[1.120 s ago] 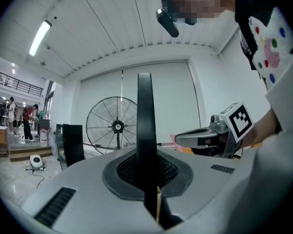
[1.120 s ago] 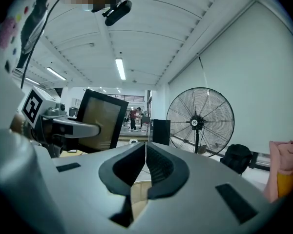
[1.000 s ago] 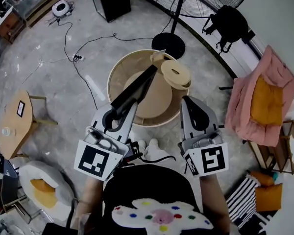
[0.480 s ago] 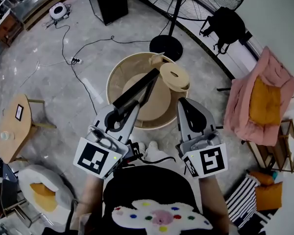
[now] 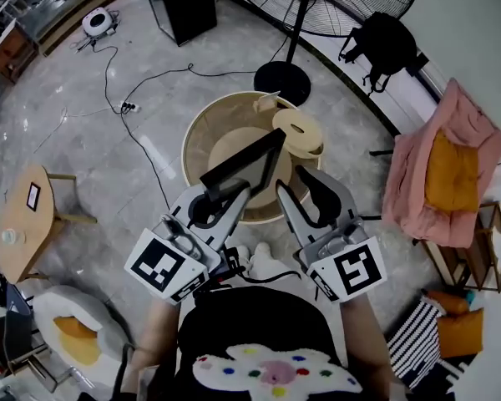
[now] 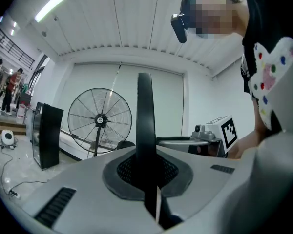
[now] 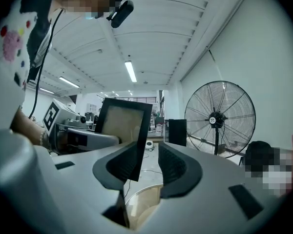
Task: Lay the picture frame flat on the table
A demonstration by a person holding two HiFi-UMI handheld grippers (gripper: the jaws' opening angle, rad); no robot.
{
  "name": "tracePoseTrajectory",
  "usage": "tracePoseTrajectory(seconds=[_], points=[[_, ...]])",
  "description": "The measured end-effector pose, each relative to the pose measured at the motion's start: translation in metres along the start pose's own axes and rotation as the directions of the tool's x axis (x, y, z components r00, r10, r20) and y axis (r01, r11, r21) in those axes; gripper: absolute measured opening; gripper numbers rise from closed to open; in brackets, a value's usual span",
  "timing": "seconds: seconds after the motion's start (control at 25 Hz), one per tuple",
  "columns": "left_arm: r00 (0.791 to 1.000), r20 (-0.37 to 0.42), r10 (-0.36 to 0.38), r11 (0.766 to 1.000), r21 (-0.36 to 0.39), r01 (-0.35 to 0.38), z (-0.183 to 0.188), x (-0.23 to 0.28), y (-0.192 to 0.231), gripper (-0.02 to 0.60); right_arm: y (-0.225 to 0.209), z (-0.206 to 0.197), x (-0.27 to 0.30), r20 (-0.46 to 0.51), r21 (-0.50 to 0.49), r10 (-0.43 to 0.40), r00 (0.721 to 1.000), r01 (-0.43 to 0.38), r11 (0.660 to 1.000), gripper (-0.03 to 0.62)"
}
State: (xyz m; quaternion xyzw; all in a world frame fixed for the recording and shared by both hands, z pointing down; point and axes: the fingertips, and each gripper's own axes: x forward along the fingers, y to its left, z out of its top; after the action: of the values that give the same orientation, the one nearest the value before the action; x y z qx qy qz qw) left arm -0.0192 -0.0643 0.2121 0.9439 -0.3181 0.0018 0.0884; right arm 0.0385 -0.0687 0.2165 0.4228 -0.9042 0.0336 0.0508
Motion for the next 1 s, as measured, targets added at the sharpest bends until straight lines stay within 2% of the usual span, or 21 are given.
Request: tracePoseTrajectory(seconds=[0.12, 0.4, 0.68, 0.84, 1.0], points=[[1.000, 0.015, -0.019, 0.999, -0.033, 0.019, 0.000, -0.002, -0.002, 0.023, 0.005, -0.005, 0.002, -0.008, 0.008, 0.029, 1.000, -0.029, 1.000, 0.138], [0.998, 0.002, -0.064, 0.997, -0.042, 0.065, -0.003, -0.002, -0.004, 0.023, 0.010, -0.007, 0.009, 0.004, 0.034, 0.076, 0.997, -0.077, 0.996, 0.138], [0.994, 0.001, -0.108, 0.991, -0.081, 0.108, -0.004, -0.002, -0.008, 0.023, 0.012, -0.008, 0.011, 0.015, 0.095, 0.122, 0.992, -0.123, 0.988, 0.138], [0.994, -0.013, -0.112, 0.990, -0.084, 0.111, -0.008, -0.001, -0.008, 0.023, 0.015, -0.011, 0.011, 0.006, 0.091, 0.139, 0.990, -0.139, 0.986, 0.101], [0.995, -0.014, -0.100, 0.992, -0.075, 0.099, -0.009, 0.002, -0.008, 0.023, 0.012, -0.012, 0.010, 0.004, 0.112, 0.122, 0.993, -0.122, 0.986, 0.090]])
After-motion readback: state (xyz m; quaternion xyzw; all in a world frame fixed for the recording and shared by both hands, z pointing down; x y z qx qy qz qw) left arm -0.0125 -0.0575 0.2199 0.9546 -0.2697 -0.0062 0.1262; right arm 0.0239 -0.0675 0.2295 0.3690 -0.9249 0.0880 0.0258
